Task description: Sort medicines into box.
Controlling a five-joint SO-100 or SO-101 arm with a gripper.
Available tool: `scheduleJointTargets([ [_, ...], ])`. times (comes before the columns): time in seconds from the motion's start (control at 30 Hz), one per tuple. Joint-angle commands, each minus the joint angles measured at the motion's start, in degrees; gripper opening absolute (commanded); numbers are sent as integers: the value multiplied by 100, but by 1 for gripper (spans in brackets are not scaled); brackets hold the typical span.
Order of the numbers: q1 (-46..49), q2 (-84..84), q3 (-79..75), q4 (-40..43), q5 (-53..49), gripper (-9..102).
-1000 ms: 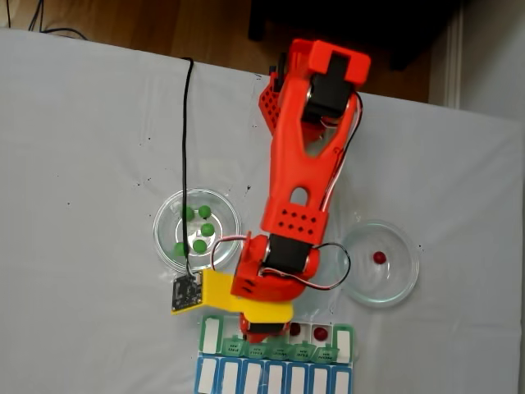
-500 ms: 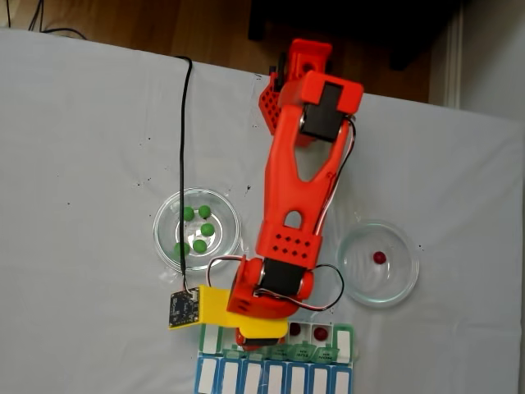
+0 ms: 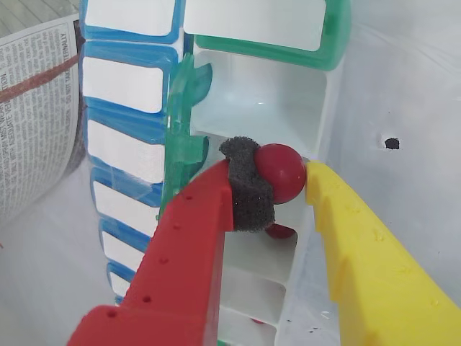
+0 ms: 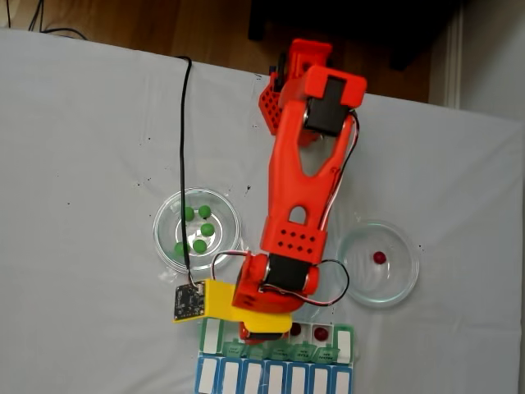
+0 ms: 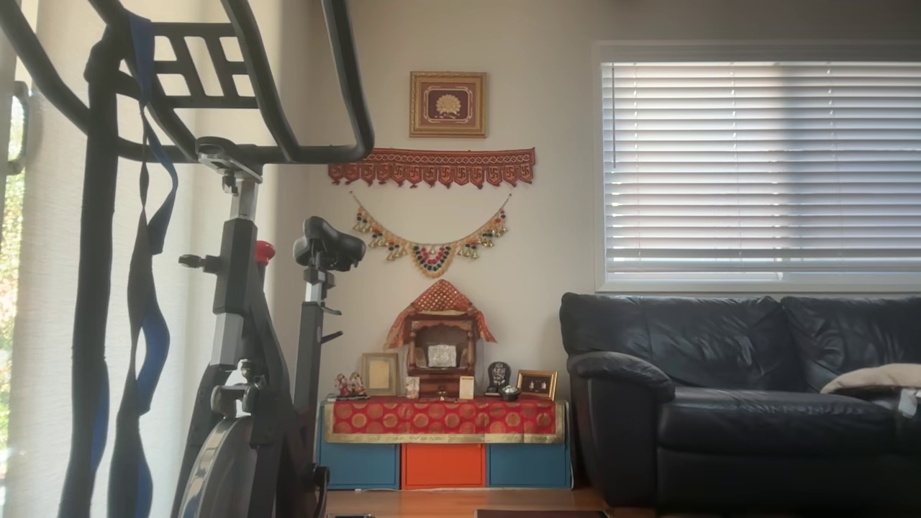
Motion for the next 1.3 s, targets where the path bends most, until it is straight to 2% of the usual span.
scheduleJointTargets([
  [0.0, -360, 765, -53, 35, 9, 1],
  [0.33, -396, 615, -53, -193, -9, 1],
  [0.83, 114, 606, -659, 246, -369, 1],
  [1.27, 149, 316, -976, 211, -457, 1],
])
